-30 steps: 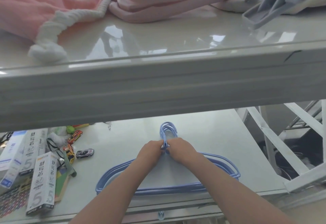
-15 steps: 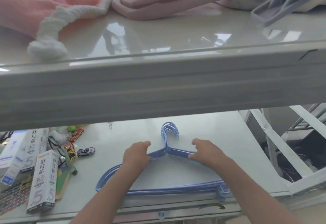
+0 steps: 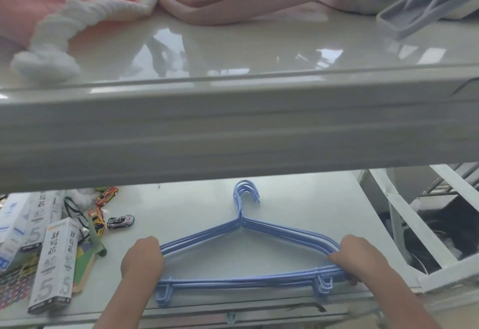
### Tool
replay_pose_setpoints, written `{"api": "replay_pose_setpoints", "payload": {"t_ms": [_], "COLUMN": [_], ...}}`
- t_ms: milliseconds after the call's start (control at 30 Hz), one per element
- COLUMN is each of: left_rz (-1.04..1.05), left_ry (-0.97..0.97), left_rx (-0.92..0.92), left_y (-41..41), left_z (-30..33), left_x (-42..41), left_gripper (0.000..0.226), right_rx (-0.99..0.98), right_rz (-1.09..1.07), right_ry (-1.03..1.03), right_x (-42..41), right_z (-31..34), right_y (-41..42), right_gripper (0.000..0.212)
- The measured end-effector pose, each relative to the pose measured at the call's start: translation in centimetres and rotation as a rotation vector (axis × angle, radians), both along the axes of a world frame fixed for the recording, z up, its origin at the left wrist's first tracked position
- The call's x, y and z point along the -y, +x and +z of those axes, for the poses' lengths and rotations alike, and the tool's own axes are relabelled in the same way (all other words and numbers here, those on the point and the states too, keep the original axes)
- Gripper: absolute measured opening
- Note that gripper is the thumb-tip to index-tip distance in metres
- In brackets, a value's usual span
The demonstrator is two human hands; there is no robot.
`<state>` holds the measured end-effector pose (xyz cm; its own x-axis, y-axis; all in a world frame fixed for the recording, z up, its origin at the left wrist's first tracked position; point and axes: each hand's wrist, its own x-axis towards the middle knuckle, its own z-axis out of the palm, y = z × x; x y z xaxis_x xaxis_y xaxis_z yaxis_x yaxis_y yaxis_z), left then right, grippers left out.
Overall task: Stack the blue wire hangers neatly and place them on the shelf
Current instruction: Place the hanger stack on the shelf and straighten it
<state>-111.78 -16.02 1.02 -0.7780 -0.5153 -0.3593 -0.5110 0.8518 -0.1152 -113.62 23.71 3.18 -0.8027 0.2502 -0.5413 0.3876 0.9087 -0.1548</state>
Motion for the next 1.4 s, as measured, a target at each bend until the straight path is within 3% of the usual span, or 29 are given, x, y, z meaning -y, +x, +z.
{"api": "replay_pose_setpoints", "payload": {"t_ms": [100,433,733,1033,1400], "left_rz": [-0.034,-0.048,-0.072,-0.053,-0.039], "left_ry": [-0.048,-0.099,-0.104,-0.107,-0.088], "left_rx": [0.005,-0.005,-0.017,-0.02,-0.012], "left_y": [0.2,0.4,0.1,-0.1,-0.1], "left_z": [-0.1,0.0,-0.1,-0.3,-0.2], "left_x": [-0.5,-0.4,-0.8,-0.7,-0.2], "left_gripper": [0.026,0.025,0.03,0.029,0.026], "right_rx": [-0.021,-0.018,-0.039,-0.163,-0.122], "right_rz": [0.045,0.159,0.098,0.203,0.147], "right_ry": [0.059,0.151,0.069,0.178,0.179], "right_x": [0.3,0.6,0.1,1.1,1.1], "right_z": [-0.1,-0.3,-1.0,-1.5,-0.9], "right_y": [-0.3,-1.0,-1.1,-1.1,-0.5], "right_gripper": [0.009,0.025,0.018,0.012,0.024]}}
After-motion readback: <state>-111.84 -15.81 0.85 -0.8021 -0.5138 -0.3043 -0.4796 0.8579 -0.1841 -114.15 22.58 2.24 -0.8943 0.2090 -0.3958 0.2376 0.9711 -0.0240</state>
